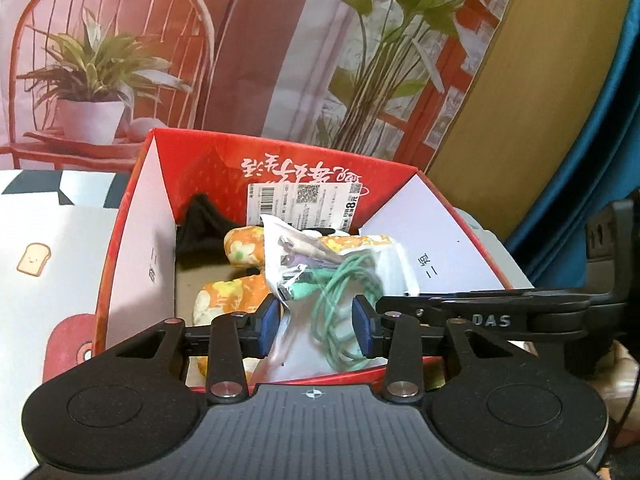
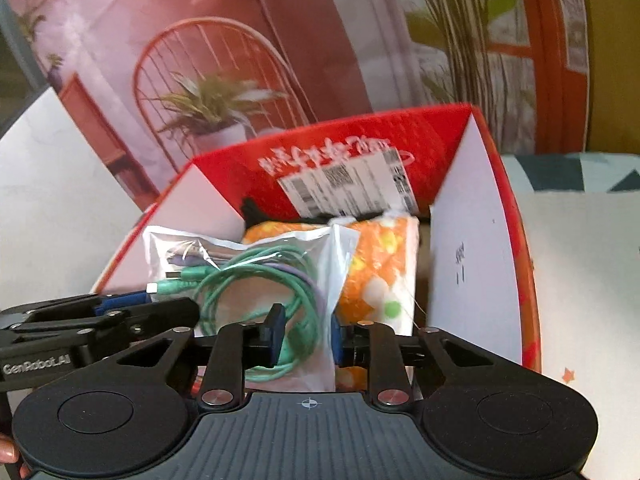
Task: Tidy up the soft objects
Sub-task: 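Lift the cable bag with both tools and carry it over the red box, then open both tools to drop the cable bag into the red box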
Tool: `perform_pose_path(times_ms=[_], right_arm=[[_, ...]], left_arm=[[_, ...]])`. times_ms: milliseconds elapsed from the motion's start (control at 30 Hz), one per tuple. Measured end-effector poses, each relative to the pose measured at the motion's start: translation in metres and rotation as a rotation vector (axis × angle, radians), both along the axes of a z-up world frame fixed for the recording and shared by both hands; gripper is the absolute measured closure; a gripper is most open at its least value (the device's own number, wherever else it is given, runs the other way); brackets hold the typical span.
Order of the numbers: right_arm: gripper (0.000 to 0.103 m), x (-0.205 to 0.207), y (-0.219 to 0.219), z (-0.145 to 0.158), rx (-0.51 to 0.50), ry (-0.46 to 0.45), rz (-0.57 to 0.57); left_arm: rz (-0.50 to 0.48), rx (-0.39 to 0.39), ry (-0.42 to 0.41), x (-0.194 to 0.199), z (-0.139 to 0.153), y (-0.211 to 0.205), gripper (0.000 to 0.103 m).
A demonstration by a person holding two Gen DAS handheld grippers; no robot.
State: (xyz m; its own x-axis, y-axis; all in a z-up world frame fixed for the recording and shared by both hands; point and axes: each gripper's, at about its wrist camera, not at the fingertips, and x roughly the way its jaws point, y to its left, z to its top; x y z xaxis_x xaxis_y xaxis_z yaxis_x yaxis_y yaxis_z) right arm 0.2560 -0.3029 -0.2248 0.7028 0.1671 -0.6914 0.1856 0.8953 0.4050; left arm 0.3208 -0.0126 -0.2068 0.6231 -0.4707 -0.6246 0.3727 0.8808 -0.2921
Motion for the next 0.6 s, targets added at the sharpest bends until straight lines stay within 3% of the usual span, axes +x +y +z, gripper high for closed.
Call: perform_pose_path(times_ms=[33, 233, 333, 533, 600], right_arm=[[0.083, 0.002, 0.000, -0.001, -0.007, 0.008, -0.001], [0.083, -0.001, 0.007, -0.002, -0.078, 0.038, -0.017], [0.081, -0.008, 0.010, 0.003, -0.119, 0.018, -0.037], [0.072, -0.030, 0.011, 0.023, -0.145, -0.101, -0.014], [0.059, -0.037, 0.014, 0.030, -0.173, -0.125, -0.003]], left_arm=[[0.003, 0.007, -0.004, 0.000, 0.000, 0.001, 0.052], [0.040, 0.060, -0.066, -0.008, 0.009, 0.005, 0.038], [0.050, 0.059, -0.104, -0.017, 0.018, 0.011, 0.037], [0.045, 0.090, -0.171, -0.048, 0.034, 0.016, 0.034], [0.047, 0.090, -0.188, -0.059, 0.039, 0.020, 0.031]])
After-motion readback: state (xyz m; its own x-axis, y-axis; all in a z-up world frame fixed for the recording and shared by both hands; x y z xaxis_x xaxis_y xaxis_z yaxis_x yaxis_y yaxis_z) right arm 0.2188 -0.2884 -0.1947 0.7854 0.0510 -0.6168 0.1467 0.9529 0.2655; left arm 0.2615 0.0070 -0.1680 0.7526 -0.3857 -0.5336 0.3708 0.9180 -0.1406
